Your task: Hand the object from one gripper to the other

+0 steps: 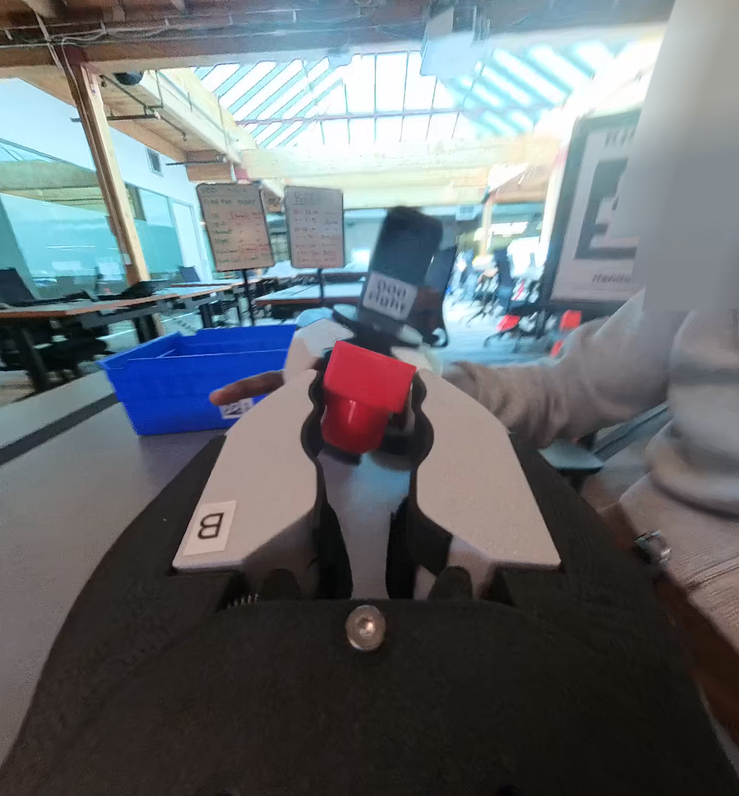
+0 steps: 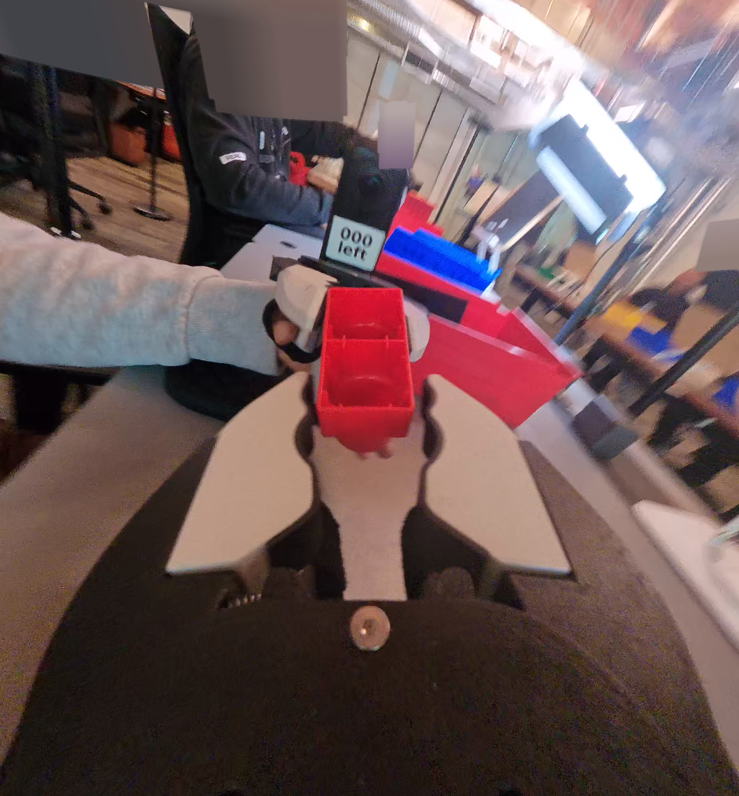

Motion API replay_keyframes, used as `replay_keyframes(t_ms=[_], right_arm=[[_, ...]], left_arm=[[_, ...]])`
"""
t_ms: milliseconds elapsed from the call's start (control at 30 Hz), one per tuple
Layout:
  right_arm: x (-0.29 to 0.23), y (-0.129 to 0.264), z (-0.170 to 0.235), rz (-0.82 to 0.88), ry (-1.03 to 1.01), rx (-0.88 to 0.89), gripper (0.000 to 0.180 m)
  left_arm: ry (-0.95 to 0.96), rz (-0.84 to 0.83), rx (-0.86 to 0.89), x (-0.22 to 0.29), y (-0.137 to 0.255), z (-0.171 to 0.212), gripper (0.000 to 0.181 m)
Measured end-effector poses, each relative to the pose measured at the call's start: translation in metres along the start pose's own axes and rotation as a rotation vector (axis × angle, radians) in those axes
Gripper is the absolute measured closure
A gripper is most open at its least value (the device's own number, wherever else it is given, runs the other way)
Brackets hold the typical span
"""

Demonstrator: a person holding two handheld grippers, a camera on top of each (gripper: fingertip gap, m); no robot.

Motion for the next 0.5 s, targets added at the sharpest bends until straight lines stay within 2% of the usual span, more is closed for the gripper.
replay_keyframes(t_ms=[67, 133, 233, 300, 333, 367, 433, 500], right_arm=[[-0.002, -0.002, -0.002, 0.087, 0.191, 0.052, 0.103], [-0.005, -0.003, -0.004, 0.178, 0.424, 0.039, 0.094], [-0.010, -0.007, -0.007, 0.288, 0.702, -0.045, 0.091], [-0.011, -0.010, -0.007, 0.342, 0.837, -0.097, 0.097], [-0.012, -0.011, -0.006, 0.358, 0.896, -0.124, 0.108], [-0.012, -0.011, -0.005, 0.365, 0.944, -0.155, 0.127], [-0.013, -0.012, -0.003, 0.370, 0.958, -0.195, 0.131], [-0.012, -0.011, -0.003, 0.358, 0.872, -0.182, 0.131]], left_arm=[[0.116, 0.029, 0.085, -0.003, 0.006, -0.007, 0.143], [0.216, 0.026, 0.143, -0.008, 0.011, -0.010, 0.144], [0.331, 0.044, 0.152, -0.012, 0.011, -0.007, 0.143], [0.370, 0.054, 0.101, -0.012, 0.007, -0.001, 0.143], [0.378, 0.067, 0.086, -0.011, 0.005, 0.001, 0.143], [0.379, 0.073, 0.082, -0.010, 0.003, 0.002, 0.143], [0.367, 0.056, 0.081, -0.011, 0.003, 0.002, 0.143], [0.311, 0.016, 0.097, -0.012, 0.003, 0.001, 0.143]])
Point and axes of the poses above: each gripper's, where its closed fingertips meet, y back along the fingers, z out of its underside, x = y × z across the jaws, the point moved 7 cm from there along y, back along the fingers, and after that the axes turned 3 degrees about -z, right-handed, at the moved point
